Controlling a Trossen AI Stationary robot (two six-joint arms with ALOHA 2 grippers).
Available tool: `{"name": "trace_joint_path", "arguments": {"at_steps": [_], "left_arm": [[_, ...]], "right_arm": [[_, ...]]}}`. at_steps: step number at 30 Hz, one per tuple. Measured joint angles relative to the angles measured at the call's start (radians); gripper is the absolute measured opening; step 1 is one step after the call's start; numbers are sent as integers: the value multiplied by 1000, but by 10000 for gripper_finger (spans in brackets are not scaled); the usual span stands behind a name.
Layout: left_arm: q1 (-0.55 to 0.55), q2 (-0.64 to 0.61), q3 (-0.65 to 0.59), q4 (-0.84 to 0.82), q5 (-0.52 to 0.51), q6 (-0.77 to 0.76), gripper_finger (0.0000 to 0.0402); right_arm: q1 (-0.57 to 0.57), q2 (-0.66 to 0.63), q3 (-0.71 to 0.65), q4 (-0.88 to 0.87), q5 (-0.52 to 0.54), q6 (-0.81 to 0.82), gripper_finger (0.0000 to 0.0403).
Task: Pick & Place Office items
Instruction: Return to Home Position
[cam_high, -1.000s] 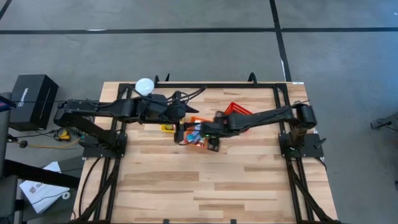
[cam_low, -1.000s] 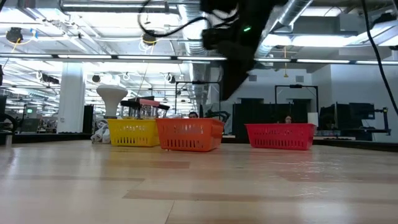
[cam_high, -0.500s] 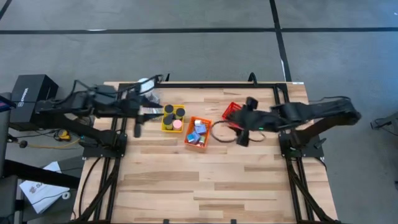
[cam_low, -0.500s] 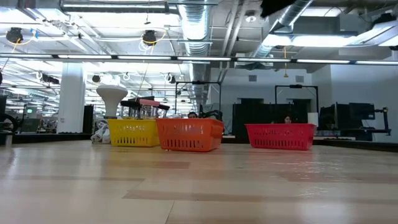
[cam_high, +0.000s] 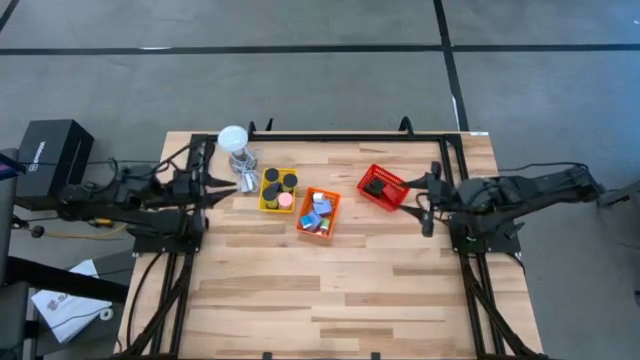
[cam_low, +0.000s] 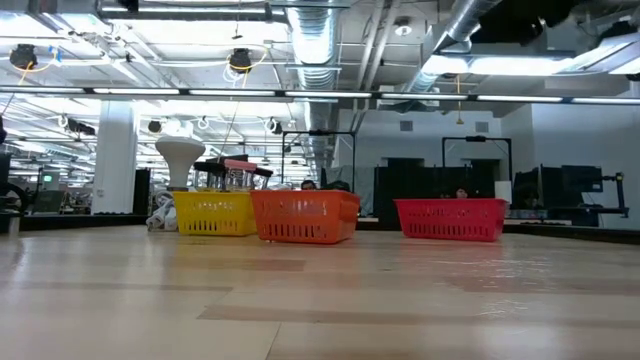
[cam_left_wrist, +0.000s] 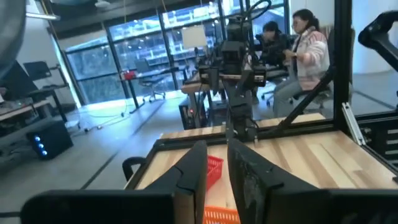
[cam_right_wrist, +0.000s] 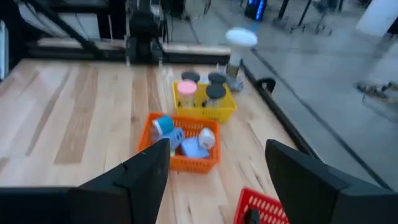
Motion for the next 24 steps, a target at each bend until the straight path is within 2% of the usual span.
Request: {"name": "trace_joint_path", "arguments": {"at_steps": [6,16,21,24], "left_arm": [[0,-171,-177,93,0,1,45],[0,-368,-383,190,0,1,33],[0,-366,-445,247,2,1,34],[0,-367,-491,300,16,-4,34]], "right_arm": [[-4,-146,-132,69,-2,-22,255],[-4,-494,-331,88,-1,-23,255],[-3,-668,-419,97,-1,26,255],[-3,-667,-450,109,-1,28,255]]}}
